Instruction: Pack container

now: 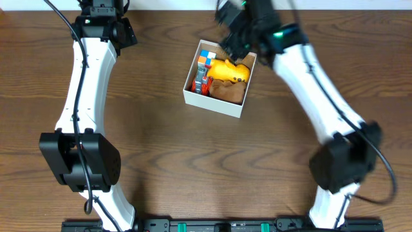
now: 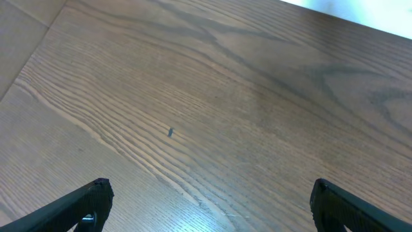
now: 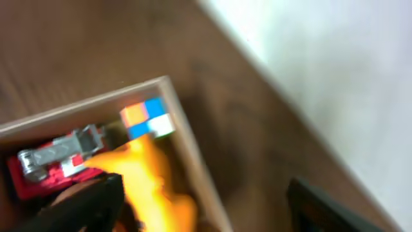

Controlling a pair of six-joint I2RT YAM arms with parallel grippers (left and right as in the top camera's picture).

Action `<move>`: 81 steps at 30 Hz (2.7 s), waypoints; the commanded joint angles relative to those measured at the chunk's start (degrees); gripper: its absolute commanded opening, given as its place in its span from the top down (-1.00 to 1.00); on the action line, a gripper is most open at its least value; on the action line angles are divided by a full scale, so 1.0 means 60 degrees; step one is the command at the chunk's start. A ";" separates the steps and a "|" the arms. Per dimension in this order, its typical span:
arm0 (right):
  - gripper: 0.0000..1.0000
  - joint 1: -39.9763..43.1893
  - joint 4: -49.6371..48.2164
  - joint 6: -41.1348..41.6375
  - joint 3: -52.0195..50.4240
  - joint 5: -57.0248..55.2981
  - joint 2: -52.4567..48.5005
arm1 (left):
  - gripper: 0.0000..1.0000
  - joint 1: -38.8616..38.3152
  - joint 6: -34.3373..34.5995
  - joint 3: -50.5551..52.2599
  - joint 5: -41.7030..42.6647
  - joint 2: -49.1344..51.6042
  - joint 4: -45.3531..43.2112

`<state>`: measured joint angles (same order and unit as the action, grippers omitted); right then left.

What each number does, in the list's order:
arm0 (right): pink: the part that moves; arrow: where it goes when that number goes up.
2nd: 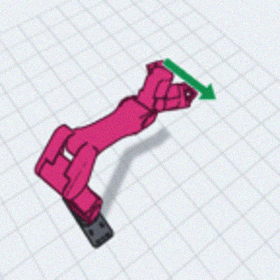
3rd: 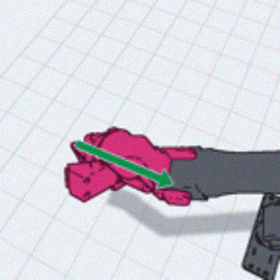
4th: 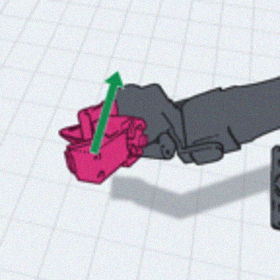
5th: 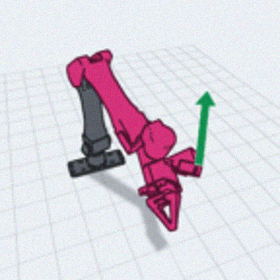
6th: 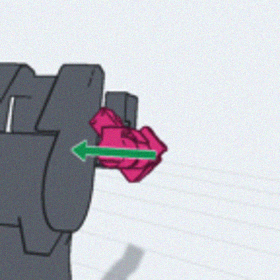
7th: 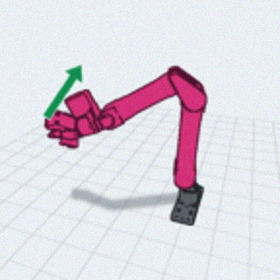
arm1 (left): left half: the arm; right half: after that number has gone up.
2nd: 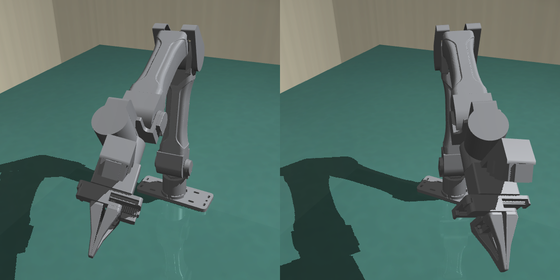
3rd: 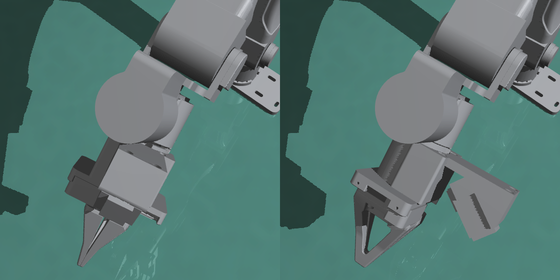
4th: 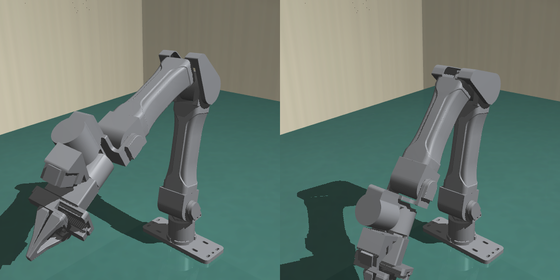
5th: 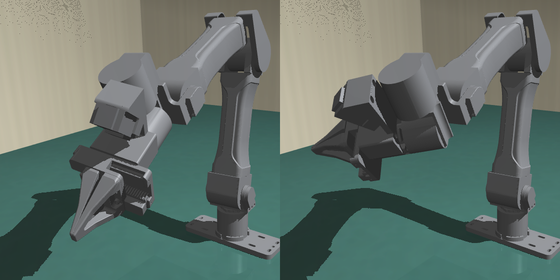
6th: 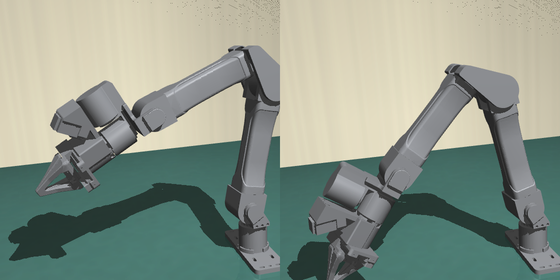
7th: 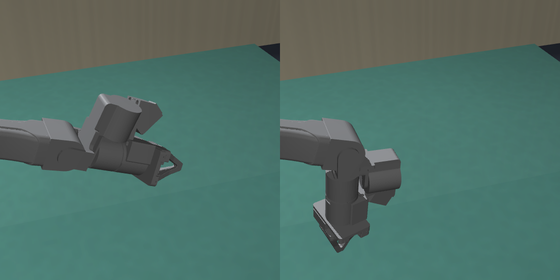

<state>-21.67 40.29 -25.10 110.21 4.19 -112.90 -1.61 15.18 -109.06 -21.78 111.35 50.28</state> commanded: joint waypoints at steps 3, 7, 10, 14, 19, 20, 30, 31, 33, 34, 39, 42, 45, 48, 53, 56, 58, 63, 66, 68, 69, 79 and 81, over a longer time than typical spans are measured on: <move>-0.98 0.1024 0.0419 0.0809 0.0193 -0.1902 0.0892 | -0.96 0.0007 0.0022 -0.0051 -0.0015 -0.0033 0.0000; -0.99 0.1887 0.1056 0.0936 0.0193 -0.2382 0.0943 | -0.96 0.0007 0.0022 -0.0051 -0.0015 -0.0033 0.0000; -0.99 0.2426 0.1078 0.0936 0.0193 -0.2382 0.0943 | -0.96 0.0007 0.0022 -0.0051 -0.0018 -0.0033 0.0000; -0.98 0.2903 0.1002 0.0936 0.0182 -0.2375 0.0940 | -0.96 0.0007 0.0022 -0.0051 -0.0015 -0.0033 0.0000; -0.99 0.3173 0.1195 0.0933 0.0175 -0.2379 0.0940 | -0.96 0.0007 0.0022 -0.0051 -0.0018 -0.0033 0.0000; -0.99 0.3173 0.1202 0.0936 0.0171 -0.2375 0.0940 | -0.96 0.0007 0.0022 -0.0051 -0.0015 -0.0033 0.0000; -0.99 0.3166 0.1224 0.0933 0.0171 -0.2379 0.0940 | -0.96 0.0007 0.0022 -0.0051 -0.0015 -0.0033 0.0000; -0.99 0.3166 0.1253 0.0933 0.0171 -0.2379 0.0940 | -0.96 0.0007 0.0022 -0.0051 -0.0015 -0.0033 0.0000; -0.99 0.3166 0.1450 0.0933 0.0175 -0.2379 0.0940 | -0.96 0.0007 0.0022 -0.0051 -0.0015 -0.0033 0.0000; -0.99 0.3173 0.1534 0.0936 0.0171 -0.2368 0.0940 | -0.96 0.0007 0.0022 -0.0051 -0.0015 -0.0033 0.0000; -0.98 0.3191 0.1577 0.0973 0.0171 -0.1719 0.1286 | -0.96 0.0007 0.0022 -0.0051 -0.0015 -0.0033 0.0000; -0.99 0.3195 0.1577 0.0969 0.0171 -0.0659 0.2014 | -0.96 0.0007 0.0022 -0.0051 -0.0015 -0.0033 0.0000; -0.98 0.3191 0.1570 0.0973 0.0171 -0.0022 0.3064 | -0.96 0.0007 0.0022 -0.0051 -0.0015 -0.0033 0.0000; -0.98 0.3220 0.1577 0.0973 0.0138 0.0576 0.4109 | -0.96 0.0007 0.0022 -0.0051 -0.0015 -0.0033 0.0000; -0.98 0.3235 0.1712 0.0969 -0.0306 0.0809 0.6000 | -0.96 0.0007 0.0022 -0.0051 -0.0015 -0.0033 0.0000; -0.98 0.3246 0.1708 0.0973 -0.0969 0.0812 0.7235 | -0.96 0.0007 0.0022 -0.0051 -0.0015 -0.0033 0.0000; -0.98 0.3246 0.1679 0.1024 -0.1632 0.0812 0.8134 | -0.96 0.0007 0.0022 -0.0051 -0.0015 -0.0033 0.0000; -0.98 0.3359 0.1530 0.1920 -0.3734 0.0812 1.0360 | -0.96 0.0007 0.0022 -0.0051 -0.0015 -0.0033 0.0000; -0.98 0.3555 0.1213 0.2590 -0.5155 0.0831 1.1519 | -0.96 0.0007 0.0022 -0.0051 -0.0015 -0.0033 0.0000; -0.99 0.3752 0.0798 0.2911 -0.6218 0.0852 1.2284 | -0.96 0.0007 0.0022 -0.0051 -0.0015 -0.0033 0.0000; -0.98 0.3850 0.0488 0.2969 -0.6812 0.0856 1.2699 | -0.96 0.0007 0.0022 -0.0051 -0.0015 -0.0033 0.0000; -0.99 0.4175 -0.2583 0.2925 -1.2440 0.0845 1.6167 | -0.96 0.0007 0.0022 -0.0051 -0.0015 -0.0033 0.0000; -0.99 0.4175 -0.3289 0.2925 -1.3366 0.0750 1.6648 | -0.96 0.0007 0.0022 -0.0051 -0.0015 -0.0033 0.0000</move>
<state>2.83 23.11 -8.75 35.20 9.02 -16.10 -1.61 15.18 -109.06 -21.76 111.35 50.28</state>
